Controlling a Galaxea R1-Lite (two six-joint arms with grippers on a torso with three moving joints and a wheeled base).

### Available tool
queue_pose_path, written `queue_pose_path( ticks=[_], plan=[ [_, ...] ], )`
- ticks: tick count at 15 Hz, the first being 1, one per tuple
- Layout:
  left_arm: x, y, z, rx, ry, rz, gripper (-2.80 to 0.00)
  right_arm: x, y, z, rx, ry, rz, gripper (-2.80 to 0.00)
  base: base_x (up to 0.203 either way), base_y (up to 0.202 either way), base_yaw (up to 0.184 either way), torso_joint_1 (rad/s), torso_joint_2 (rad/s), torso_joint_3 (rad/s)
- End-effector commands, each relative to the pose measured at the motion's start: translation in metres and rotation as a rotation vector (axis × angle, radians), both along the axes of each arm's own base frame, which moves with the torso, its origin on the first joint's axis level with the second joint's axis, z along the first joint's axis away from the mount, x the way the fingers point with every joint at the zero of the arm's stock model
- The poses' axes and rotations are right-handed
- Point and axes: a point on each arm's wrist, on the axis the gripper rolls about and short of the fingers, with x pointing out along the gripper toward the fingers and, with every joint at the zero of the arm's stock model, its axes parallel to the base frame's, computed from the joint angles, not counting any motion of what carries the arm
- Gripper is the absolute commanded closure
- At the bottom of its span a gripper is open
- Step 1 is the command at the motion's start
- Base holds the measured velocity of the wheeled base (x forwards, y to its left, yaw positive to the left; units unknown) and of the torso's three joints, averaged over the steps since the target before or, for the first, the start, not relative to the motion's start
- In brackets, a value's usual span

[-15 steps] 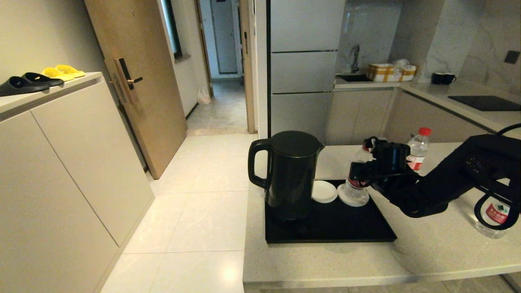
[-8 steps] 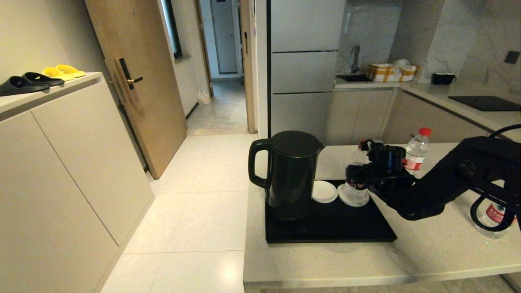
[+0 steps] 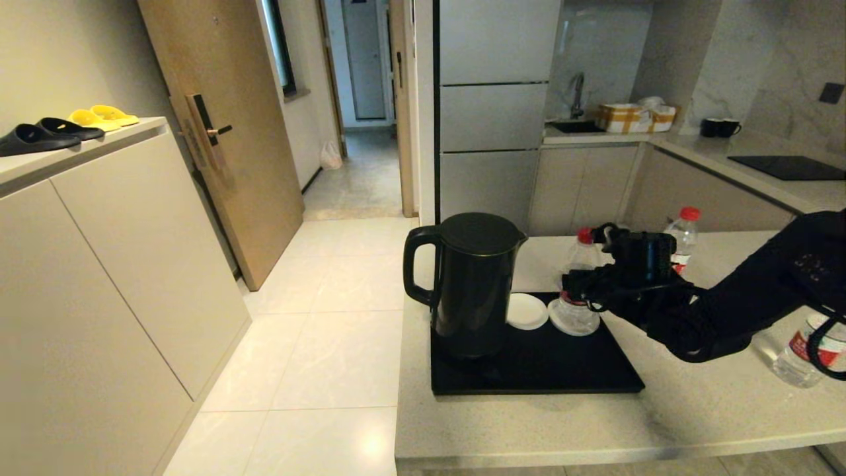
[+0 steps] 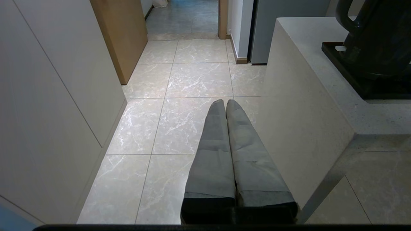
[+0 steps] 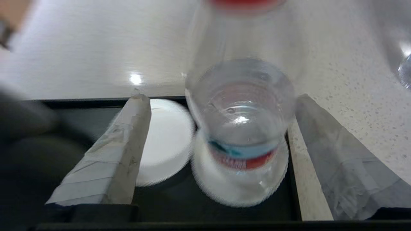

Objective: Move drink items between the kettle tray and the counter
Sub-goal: Return the bottled water to its original position

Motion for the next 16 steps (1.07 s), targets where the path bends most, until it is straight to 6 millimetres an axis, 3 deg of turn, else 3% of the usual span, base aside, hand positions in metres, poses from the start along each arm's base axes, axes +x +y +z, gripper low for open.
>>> queue_pose_path(
  ticks=[1, 4, 6, 7, 8, 13, 16],
  plan=[
    [0.0, 0.0, 0.0, 0.0, 0.002, 0.001, 0.0, -0.025, 0.0, 0.044, 0.022, -0.081, 0.014, -2.8, 0.0, 0.0, 0.0, 0.0, 0.0, 0.0],
    [0.0, 0.0, 0.0, 0.0, 0.002, 0.001, 0.0, -0.075, -0.009, 0.08, 0.048, -0.131, 0.013, -2.8, 0.0, 0.0, 0.0, 0.0, 0.0, 0.0],
    [0.0, 0.0, 0.0, 0.0, 0.002, 0.0, 0.0, -0.103, -0.023, 0.087, 0.063, -0.117, -0.021, -2.8, 0.0, 0.0, 0.0, 0.0, 0.0, 0.0],
    [0.0, 0.0, 0.0, 0.0, 0.002, 0.001, 0.0, -0.106, -0.034, 0.084, 0.067, -0.099, -0.073, -1.69, 0.0, 0.0, 0.0, 0.0, 0.0, 0.0],
    [0.0, 0.0, 0.0, 0.0, 0.002, 0.0, 0.0, -0.106, -0.047, 0.083, 0.048, -0.084, -0.171, 0.0, 0.0, 0.0, 0.0, 0.0, 0.0, 0.0],
    [0.0, 0.0, 0.0, 0.0, 0.002, 0.0, 0.0, -0.145, -0.081, 0.034, 0.151, 0.089, -0.455, 0.0, 0.0, 0.0, 0.0, 0.0, 0.0, 0.0],
    [0.0, 0.0, 0.0, 0.0, 0.002, -0.001, 0.0, -0.13, -0.102, 0.018, 0.103, 0.12, -0.628, 0.0, 0.0, 0.0, 0.0, 0.0, 0.0, 0.0]
  ],
)
